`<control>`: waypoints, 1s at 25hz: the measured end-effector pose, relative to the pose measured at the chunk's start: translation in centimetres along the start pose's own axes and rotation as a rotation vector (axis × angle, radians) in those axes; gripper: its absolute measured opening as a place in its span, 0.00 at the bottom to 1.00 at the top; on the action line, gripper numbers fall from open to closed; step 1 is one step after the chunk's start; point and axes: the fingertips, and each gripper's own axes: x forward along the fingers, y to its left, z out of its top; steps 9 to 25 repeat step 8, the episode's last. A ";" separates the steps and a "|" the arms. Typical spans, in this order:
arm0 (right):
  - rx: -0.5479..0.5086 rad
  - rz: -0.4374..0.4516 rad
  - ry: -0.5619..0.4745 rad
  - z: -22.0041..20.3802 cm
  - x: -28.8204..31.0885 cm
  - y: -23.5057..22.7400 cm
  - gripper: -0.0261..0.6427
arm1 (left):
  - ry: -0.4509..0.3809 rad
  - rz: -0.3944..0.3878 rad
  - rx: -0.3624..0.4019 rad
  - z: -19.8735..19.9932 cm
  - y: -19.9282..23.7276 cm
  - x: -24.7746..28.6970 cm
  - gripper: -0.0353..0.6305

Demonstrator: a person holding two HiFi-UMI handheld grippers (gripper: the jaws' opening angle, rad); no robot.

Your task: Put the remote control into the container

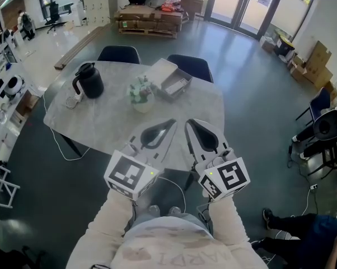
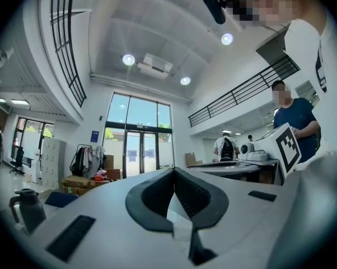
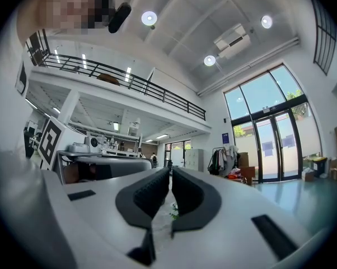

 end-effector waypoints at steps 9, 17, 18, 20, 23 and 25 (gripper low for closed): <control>0.002 0.003 0.005 -0.5 -0.4 0.0 0.07 | 0.006 -0.010 0.015 -0.1 -0.9 0.1 0.07; 0.002 0.003 0.005 -0.5 -0.4 0.0 0.07 | 0.006 -0.010 0.015 -0.1 -0.9 0.1 0.07; 0.002 0.003 0.005 -0.5 -0.4 0.0 0.07 | 0.006 -0.010 0.015 -0.1 -0.9 0.1 0.07; 0.002 0.003 0.005 -0.5 -0.4 0.0 0.07 | 0.006 -0.010 0.015 -0.1 -0.9 0.1 0.07; 0.002 0.003 0.005 -0.5 -0.4 0.0 0.07 | 0.006 -0.010 0.015 -0.1 -0.9 0.1 0.07; 0.002 0.003 0.005 -0.5 -0.4 0.0 0.07 | 0.006 -0.010 0.015 -0.1 -0.9 0.1 0.07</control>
